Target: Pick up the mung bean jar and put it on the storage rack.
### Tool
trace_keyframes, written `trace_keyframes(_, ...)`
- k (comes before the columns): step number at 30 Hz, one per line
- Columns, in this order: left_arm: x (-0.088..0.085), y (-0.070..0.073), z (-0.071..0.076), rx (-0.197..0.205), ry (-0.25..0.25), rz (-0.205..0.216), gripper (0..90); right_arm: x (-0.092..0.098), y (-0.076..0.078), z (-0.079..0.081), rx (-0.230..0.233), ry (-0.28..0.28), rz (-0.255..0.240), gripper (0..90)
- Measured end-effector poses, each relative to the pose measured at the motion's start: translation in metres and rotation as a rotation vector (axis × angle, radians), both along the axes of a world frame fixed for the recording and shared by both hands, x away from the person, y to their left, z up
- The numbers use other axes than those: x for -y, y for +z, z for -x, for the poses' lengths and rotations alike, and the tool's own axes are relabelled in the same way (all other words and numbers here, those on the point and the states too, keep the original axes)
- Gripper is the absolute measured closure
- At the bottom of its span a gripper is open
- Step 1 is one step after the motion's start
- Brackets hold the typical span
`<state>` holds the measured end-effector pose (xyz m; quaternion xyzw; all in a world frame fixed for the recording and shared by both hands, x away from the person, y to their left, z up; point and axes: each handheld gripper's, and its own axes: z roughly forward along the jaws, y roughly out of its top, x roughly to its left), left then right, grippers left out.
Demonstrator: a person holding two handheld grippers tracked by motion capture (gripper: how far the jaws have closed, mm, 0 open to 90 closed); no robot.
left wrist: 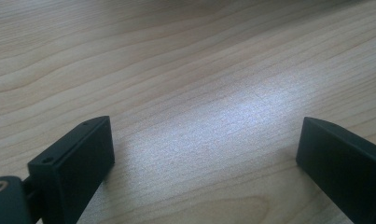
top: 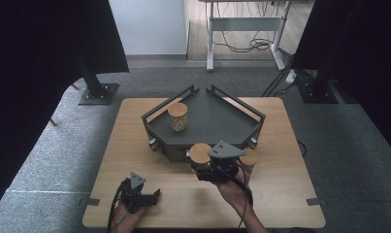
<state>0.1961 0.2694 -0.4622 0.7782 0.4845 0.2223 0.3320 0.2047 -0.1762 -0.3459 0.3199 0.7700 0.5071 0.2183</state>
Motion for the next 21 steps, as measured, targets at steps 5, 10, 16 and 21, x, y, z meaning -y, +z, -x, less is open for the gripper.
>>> trace_keyframes(5, 0.000, 0.000, 0.000, 0.000, 0.000, 0.000, 3.8, 0.001, 0.002, -0.005, -0.002, 0.002, -0.004, 24.8)
trace_keyframes(10, 0.000, 0.000, 0.000, -0.002, 0.003, -0.002, 3.9, 0.000, 0.005, -0.010, 0.001, -0.001, -0.006, 24.8)
trace_keyframes(16, 0.000, 0.000, 0.000, -0.001, 0.005, -0.003, 4.0, 0.000, 0.009, -0.017, 0.005, -0.013, -0.015, 24.8)
trace_keyframes(21, 0.000, 0.001, 0.000, -0.002, 0.004, -0.004, 4.0, -0.001, 0.013, -0.023, 0.011, -0.025, -0.016, 24.8)
